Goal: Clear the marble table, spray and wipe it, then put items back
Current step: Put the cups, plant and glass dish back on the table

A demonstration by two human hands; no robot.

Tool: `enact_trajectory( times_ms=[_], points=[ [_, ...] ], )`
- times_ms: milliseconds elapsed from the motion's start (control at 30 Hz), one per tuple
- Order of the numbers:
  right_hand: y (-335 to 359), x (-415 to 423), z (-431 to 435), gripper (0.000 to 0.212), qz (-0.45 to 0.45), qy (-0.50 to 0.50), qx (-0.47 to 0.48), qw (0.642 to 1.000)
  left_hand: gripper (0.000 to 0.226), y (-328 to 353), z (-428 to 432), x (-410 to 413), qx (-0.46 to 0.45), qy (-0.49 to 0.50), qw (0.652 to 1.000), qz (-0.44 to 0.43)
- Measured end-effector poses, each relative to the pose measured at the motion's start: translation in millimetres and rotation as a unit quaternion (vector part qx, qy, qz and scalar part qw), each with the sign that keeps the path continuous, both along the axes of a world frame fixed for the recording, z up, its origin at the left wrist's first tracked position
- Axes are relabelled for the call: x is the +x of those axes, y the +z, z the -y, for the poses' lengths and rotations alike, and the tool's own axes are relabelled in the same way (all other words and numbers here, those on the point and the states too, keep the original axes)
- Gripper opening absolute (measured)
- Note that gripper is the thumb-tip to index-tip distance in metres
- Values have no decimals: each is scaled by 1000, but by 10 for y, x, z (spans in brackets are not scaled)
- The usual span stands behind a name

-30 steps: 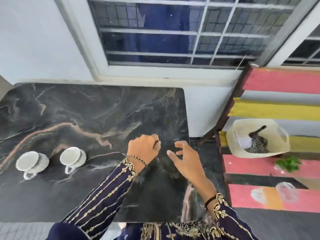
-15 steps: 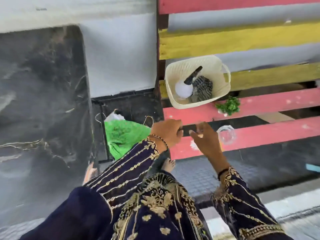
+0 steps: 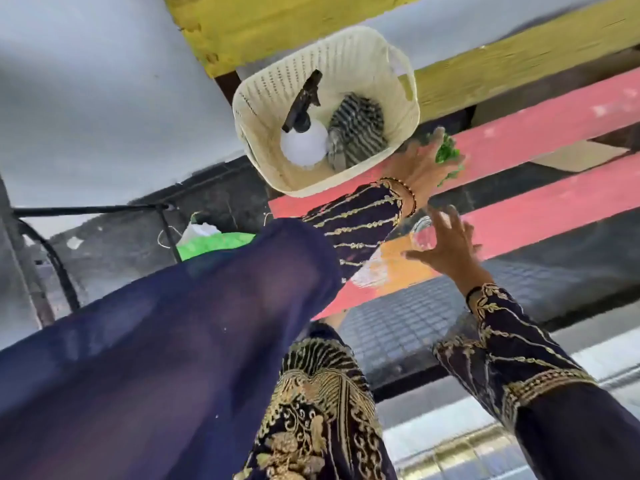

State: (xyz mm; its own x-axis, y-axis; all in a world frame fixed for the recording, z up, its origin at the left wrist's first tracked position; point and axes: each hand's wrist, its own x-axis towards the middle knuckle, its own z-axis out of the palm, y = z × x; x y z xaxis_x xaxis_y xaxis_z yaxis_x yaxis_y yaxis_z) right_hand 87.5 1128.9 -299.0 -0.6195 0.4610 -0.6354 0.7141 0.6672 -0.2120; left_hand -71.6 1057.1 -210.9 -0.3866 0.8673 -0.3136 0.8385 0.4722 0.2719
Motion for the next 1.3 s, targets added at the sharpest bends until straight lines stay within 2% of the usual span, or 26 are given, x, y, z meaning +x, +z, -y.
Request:
enact_trajectory(
  times_ms=[133, 333, 500, 833, 1133, 1300],
  points=[
    [-9, -20, 27, 102, -17, -6, 2, 1000, 53, -113, -192, -13, -38, 7, 999, 26],
    [94, -13, 89, 94, -26, -9, 16, 999, 43, -166, -101, -46, 24, 27, 998, 51],
    [383, -3, 443, 92, -54, -21, 24, 998, 43, -8, 497, 55, 50, 82, 992, 83],
    [1494, -155, 2127, 88, -128, 62, 19, 990, 35, 941, 2794, 301, 61, 168, 980, 92],
    [2765, -374, 4291, 92, -193, 191, 32, 962, 38, 2316, 5280, 479, 136, 273, 952, 22],
    [3249, -585, 5219, 94, -225, 252, 33, 941, 37, 2822, 6314, 487, 175, 328, 928, -24]
  ],
)
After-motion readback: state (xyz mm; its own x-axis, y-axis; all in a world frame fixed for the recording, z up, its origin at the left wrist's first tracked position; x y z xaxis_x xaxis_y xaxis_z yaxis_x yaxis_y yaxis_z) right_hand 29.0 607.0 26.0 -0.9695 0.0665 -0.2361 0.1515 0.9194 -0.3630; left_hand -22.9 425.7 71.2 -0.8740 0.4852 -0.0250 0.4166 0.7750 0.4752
